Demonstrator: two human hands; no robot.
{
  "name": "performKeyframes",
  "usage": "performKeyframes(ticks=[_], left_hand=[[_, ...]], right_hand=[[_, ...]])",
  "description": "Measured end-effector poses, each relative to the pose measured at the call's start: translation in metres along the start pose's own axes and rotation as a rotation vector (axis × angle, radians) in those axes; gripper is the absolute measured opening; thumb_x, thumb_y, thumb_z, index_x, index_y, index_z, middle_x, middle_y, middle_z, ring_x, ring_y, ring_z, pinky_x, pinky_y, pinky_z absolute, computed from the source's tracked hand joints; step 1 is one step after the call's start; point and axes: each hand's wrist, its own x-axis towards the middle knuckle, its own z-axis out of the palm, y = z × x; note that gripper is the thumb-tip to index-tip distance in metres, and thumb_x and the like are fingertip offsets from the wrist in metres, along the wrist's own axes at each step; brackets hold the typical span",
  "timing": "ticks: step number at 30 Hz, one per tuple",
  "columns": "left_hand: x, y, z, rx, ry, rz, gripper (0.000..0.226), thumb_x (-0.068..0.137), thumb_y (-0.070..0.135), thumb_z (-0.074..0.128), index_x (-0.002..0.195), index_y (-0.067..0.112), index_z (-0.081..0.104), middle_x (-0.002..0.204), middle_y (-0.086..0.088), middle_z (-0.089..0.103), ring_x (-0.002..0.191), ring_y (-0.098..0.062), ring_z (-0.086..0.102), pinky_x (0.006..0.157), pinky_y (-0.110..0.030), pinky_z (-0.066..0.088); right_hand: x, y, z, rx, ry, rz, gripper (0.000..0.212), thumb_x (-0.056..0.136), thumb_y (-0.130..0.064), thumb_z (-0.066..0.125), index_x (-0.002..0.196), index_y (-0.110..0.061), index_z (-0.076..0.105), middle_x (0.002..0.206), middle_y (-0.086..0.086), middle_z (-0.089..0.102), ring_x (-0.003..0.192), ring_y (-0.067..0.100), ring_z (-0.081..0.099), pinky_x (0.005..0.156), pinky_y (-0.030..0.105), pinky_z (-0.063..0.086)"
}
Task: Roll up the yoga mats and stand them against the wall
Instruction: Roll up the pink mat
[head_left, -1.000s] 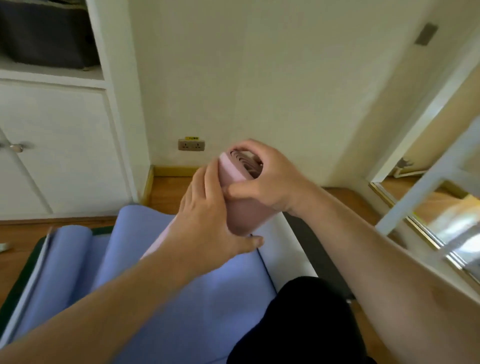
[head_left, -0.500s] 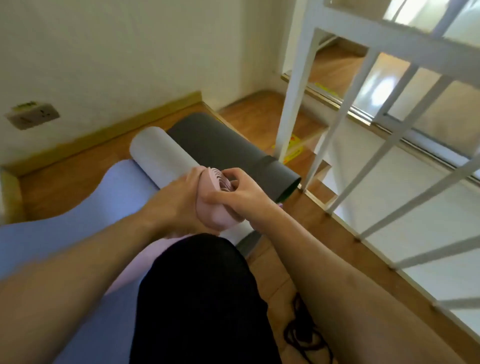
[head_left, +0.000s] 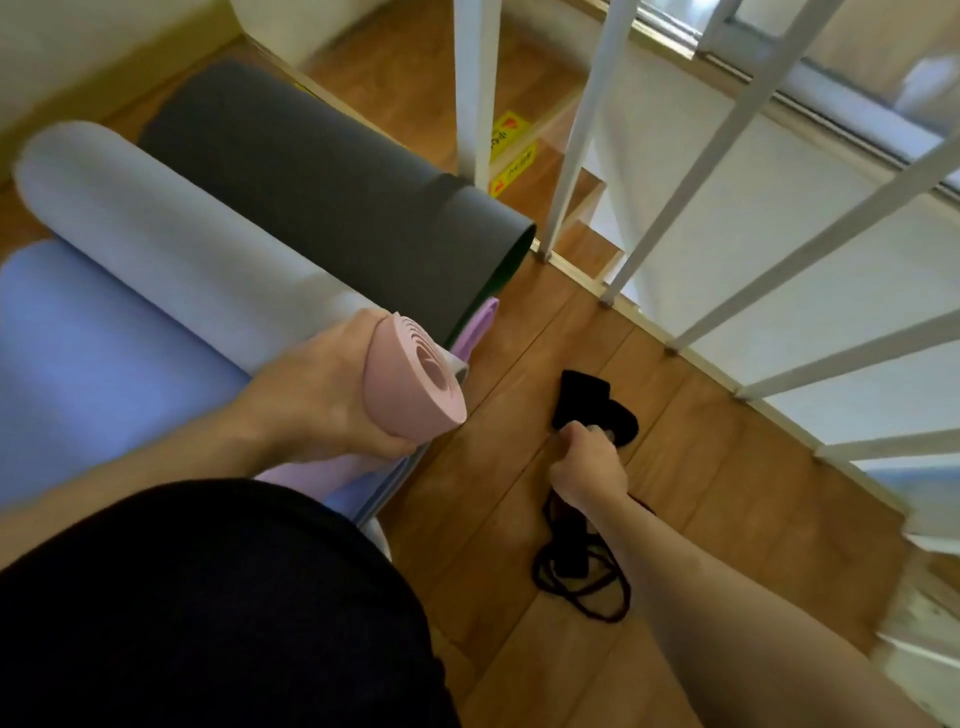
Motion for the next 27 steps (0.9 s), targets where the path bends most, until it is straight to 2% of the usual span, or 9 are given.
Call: performKeyframes(ticks=[4,8,13,16,19,21,23,25,27], left_hand=[[-0.002,-0.001,0.002,0.005,0.010,0.012,0.113,0.049,0.066,0.096,0.141,0.049,0.035,0.127,0.020,0.056,0.106,-0.015,0.062,0.084,-0.038,0.064],[-0.004,-0.002,0.005,0.016,0.027,0.011,0.113,0.051,0.066,0.096,0.143,0.047,0.033,0.129,0.019,0.054,0.107,-0.017,0.062,0.084,-0.036,0.063],[-0.008,-0.001,0.004,0.016,0.040,0.015,0.114,0.050,0.065,0.096,0.143,0.046,0.033,0.128,0.018,0.055,0.103,-0.014,0.061,0.082,-0.034,0.062],[-0.011,0.000,0.003,0.019,0.046,0.018,0.116,0.050,0.064,0.097,0.143,0.046,0.032,0.128,0.017,0.055,0.105,-0.016,0.061,0.080,-0.035,0.063],[-0.014,0.000,0.001,0.014,0.055,0.019,0.116,0.049,0.065,0.097,0.144,0.045,0.033,0.129,0.017,0.055,0.106,-0.017,0.061,0.081,-0.035,0.063],[-0.015,0.000,-0.001,0.020,0.060,0.018,0.116,0.050,0.065,0.097,0.144,0.045,0.033,0.129,0.017,0.055,0.106,-0.017,0.061,0.081,-0.032,0.061],[-0.017,0.000,-0.002,0.024,0.062,0.024,0.116,0.050,0.066,0.096,0.145,0.043,0.032,0.129,0.016,0.055,0.106,-0.017,0.061,0.080,-0.033,0.061],[-0.019,0.000,-0.002,0.024,0.069,0.030,0.116,0.051,0.066,0.095,0.146,0.043,0.032,0.130,0.015,0.055,0.106,-0.018,0.061,0.082,-0.034,0.062],[-0.021,-0.001,-0.003,0.021,0.078,0.037,0.116,0.051,0.066,0.095,0.146,0.042,0.033,0.130,0.014,0.055,0.106,-0.017,0.061,0.082,-0.032,0.061]], right_hand=[[-0.001,0.024,0.015,-0.186,-0.020,-0.058,0.043,0.090,-0.011,0.061,0.132,-0.019,0.057,0.132,0.006,0.050,0.120,0.030,0.050,0.085,0.040,0.059],[-0.017,0.030,0.029,-0.360,-0.022,-0.276,0.012,0.093,-0.016,0.056,0.100,-0.024,0.062,0.101,-0.004,0.061,0.098,0.023,0.059,0.080,0.041,0.058],[-0.026,0.043,0.037,-0.497,-0.177,-0.342,0.051,0.096,-0.007,0.065,0.142,-0.027,0.056,0.132,0.004,0.052,0.122,0.028,0.049,0.092,0.038,0.054],[-0.024,0.045,0.025,-0.467,-0.126,-0.311,0.038,0.095,0.003,0.054,0.114,-0.024,0.074,0.115,0.000,0.060,0.110,0.025,0.057,0.084,0.036,0.058],[-0.019,0.042,0.001,-0.437,-0.176,-0.289,0.025,0.097,0.003,0.052,0.088,-0.015,0.068,0.099,0.007,0.070,0.088,0.023,0.061,0.066,0.034,0.054],[-0.019,0.044,-0.014,-0.391,-0.219,-0.273,0.016,0.102,-0.017,0.062,0.117,-0.019,0.068,0.114,0.003,0.068,0.102,0.024,0.064,0.074,0.033,0.055],[-0.020,0.054,-0.017,-0.437,-0.256,-0.282,0.055,0.093,-0.041,0.077,0.143,-0.030,0.056,0.127,0.000,0.058,0.115,0.025,0.059,0.085,0.035,0.057],[-0.029,0.060,-0.008,-0.595,-0.290,-0.314,0.068,0.090,-0.040,0.081,0.150,-0.035,0.048,0.135,0.001,0.053,0.122,0.028,0.055,0.090,0.038,0.055],[-0.031,0.065,0.007,-0.656,-0.286,-0.332,0.054,0.097,-0.021,0.072,0.146,-0.032,0.052,0.133,0.003,0.055,0.120,0.028,0.055,0.088,0.035,0.050]])
